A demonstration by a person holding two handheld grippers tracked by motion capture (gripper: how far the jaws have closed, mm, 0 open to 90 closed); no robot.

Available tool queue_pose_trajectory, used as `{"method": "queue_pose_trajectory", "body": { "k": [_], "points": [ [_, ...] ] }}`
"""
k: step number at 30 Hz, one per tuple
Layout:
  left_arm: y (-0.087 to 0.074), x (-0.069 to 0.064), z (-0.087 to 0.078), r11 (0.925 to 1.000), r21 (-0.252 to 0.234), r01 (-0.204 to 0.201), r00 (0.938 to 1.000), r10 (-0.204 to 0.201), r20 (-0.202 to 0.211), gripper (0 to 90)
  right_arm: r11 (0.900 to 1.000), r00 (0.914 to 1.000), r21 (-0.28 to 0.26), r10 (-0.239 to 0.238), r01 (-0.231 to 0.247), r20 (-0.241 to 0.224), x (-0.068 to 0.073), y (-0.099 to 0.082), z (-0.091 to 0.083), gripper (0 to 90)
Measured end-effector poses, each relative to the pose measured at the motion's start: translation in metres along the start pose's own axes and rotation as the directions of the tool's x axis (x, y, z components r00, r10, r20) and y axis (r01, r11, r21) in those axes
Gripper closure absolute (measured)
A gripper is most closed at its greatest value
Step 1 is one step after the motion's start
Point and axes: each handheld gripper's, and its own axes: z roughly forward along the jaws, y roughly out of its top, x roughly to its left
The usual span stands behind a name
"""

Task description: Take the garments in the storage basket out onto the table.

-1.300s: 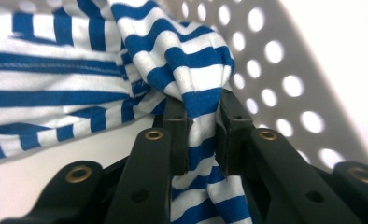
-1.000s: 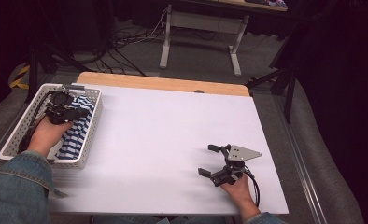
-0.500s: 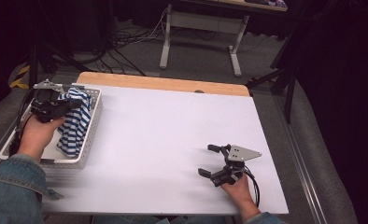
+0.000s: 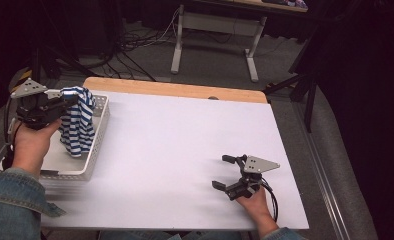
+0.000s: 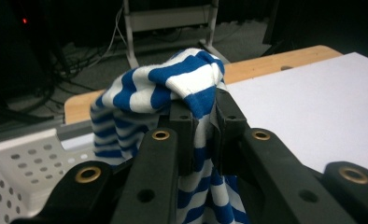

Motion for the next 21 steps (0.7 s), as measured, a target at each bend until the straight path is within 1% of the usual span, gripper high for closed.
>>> {"method": "queue_pose_trajectory", "body": {
  "k": [1,3,5,6,11,16,19,21],
  "points": [
    [0.0,0.0,0.0,1.0,0.0,0.0,1.0,0.0,0.0,81.0,1.0,1.0,0.0,0.0,0.0,0.0,0.0,0.0,0.0,0.3],
    [0.003,0.0,-0.005,0.9998,-0.018,0.01,0.9999,-0.01,0.005,81.0,1.0,1.0,0.0,-0.001,0.001,-0.002,0.0,0.0,0.0,0.3],
    [0.003,0.0,-0.006,0.9996,-0.026,0.011,0.9999,-0.01,0.011,81.0,1.0,1.0,0.0,-0.001,0.001,-0.002,0.0,0.0,0.0,0.3],
    [0.005,-0.001,-0.008,0.9992,-0.039,0.008,0.9999,-0.008,0.014,81.0,1.0,1.0,0.0,-0.001,0.001,-0.001,0.0,0.0,0.0,0.3],
    [0.009,-0.006,-0.01,0.9985,-0.054,-0.005,0.9998,0.006,0.019,81.0,1.0,1.0,0.0,-0.001,0.001,-0.001,0.0,0.0,0.0,0.3],
    [0.021,-0.017,-0.016,0.9949,-0.098,-0.021,0.9988,0.025,0.043,81.0,1.0,1.0,0.0,0.0,0.0,0.0,0.0,0.0,0.0,0.3],
    [0.029,-0.024,-0.019,0.9928,-0.115,-0.035,0.9979,0.041,0.051,81.0,1.0,1.0,0.001,-0.001,0.001,-0.002,0.0,0.0,0.0,0.3],
    [0.034,-0.029,-0.02,0.9907,-0.132,-0.034,0.9967,0.044,0.069,81.0,1.0,1.0,0.001,-0.001,0.001,-0.003,0.0,0.0,0.0,0.3]
  ]
}}
